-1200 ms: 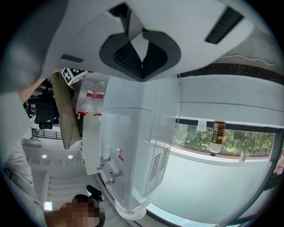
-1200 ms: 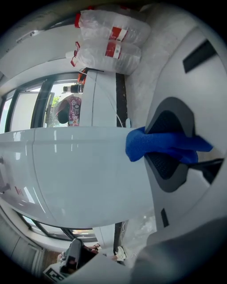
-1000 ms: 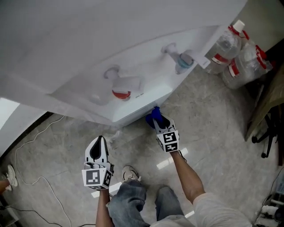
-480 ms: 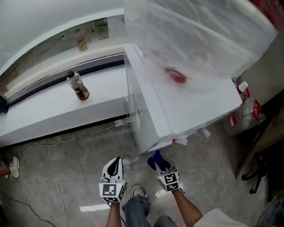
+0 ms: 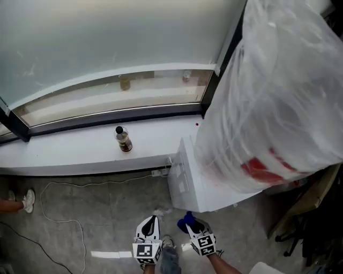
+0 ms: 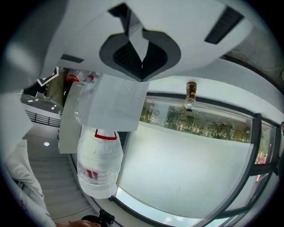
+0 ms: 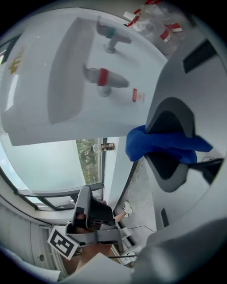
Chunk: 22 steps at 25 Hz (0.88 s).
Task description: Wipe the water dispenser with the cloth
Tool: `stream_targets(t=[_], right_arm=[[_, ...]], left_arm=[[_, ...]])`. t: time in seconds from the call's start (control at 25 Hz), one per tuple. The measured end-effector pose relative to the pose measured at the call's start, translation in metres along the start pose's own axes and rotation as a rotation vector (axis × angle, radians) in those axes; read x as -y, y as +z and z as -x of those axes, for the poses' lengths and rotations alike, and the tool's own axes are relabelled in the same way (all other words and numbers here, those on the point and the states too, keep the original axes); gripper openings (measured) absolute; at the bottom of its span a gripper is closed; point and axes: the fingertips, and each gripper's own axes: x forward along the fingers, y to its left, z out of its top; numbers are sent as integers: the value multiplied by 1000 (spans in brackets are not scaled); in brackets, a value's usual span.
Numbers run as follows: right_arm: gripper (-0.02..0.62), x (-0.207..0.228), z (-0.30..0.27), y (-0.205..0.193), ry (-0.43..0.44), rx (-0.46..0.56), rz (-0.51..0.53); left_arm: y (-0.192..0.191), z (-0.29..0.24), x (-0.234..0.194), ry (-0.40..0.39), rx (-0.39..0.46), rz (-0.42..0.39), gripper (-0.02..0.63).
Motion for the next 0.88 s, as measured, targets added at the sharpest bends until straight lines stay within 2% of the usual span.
stream_targets(t=[0.12,0.24,0.48,0.64,0.88], right_arm=[[115,-5,26,38,-10,22,1],[115,-6,54,62,-7,55,-7],[114,0,112,85,-11,158,39],[114,-6,167,89,-10,206,34],[114,-13,275,105,-1,291,106]], left_arm=[[43,6,10,-6,20,1,12],[70,14,30,-25,37,-17,12],[79,44,89,-69,36,-57,12],[81,84,136,-87,48,-53,12],[110,148,215,-108,60,-94,12]])
